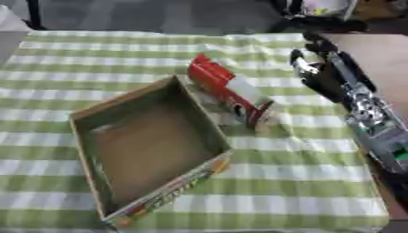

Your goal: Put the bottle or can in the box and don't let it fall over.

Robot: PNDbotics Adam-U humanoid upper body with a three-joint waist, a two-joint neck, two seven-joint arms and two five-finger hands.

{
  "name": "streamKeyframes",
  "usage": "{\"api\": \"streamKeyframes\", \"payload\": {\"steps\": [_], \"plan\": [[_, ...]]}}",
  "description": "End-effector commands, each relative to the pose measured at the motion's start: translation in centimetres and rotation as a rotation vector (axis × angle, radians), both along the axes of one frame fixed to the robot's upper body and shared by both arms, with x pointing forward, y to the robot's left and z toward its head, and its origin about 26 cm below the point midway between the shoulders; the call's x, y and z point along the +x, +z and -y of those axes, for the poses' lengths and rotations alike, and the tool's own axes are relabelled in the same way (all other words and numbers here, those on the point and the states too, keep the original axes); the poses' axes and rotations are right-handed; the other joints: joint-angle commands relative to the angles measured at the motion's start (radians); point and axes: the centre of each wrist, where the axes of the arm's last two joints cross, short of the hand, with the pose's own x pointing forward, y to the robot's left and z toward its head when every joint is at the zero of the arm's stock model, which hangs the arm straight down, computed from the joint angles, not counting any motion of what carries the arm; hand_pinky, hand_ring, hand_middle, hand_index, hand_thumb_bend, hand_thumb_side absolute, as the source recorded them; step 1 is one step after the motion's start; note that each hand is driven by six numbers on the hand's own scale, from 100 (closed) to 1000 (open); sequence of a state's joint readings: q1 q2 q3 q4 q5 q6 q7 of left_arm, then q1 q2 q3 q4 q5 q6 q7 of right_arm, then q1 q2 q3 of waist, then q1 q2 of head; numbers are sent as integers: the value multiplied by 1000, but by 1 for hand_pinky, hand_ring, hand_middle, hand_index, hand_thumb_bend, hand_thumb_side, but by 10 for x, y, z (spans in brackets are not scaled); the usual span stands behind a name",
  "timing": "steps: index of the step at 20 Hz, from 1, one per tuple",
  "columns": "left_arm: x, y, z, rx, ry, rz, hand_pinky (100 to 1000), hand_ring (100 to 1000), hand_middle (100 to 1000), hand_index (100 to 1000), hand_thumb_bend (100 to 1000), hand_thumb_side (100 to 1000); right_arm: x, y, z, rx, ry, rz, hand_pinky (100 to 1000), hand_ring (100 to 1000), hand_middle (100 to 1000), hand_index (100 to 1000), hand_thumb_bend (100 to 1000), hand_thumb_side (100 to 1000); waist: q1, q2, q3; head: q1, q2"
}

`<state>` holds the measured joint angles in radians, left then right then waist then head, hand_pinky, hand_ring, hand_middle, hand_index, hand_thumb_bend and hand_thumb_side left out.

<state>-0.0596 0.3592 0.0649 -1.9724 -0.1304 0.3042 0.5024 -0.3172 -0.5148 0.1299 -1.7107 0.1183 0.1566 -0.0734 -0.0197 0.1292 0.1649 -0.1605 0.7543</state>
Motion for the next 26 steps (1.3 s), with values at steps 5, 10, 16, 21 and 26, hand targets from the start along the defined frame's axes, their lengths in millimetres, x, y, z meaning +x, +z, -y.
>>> {"api": "streamKeyframes", "payload": {"steps": [5,10,16,21,26], "plan": [[-1,5,-1,19,-1,12,568,548,648,682,150,702,1,17,4,14,-14,80,740,1000,1000,1000,100,639,3,-32,-2,1,-2],[-1,4,-1,18,-3,10,568,548,649,683,149,704,1,16,2,-20,6,55,747,1000,1000,1000,100,678,1,-31,-2,0,1],[-1,4,-1,17,-6,8,568,549,649,682,147,705,-2,11,-4,-85,19,-1,750,1000,1000,1000,100,758,0,-29,0,-4,-1],[-1,4,-1,17,-9,7,568,550,650,682,145,707,-3,2,-9,-89,45,-58,749,1000,1000,1000,100,769,0,-28,2,-8,-3],[-1,3,-1,16,-13,1,568,550,650,682,144,709,-2,-8,-13,-96,60,-95,752,1000,1000,1000,100,769,1,-26,4,-10,-3]]}}
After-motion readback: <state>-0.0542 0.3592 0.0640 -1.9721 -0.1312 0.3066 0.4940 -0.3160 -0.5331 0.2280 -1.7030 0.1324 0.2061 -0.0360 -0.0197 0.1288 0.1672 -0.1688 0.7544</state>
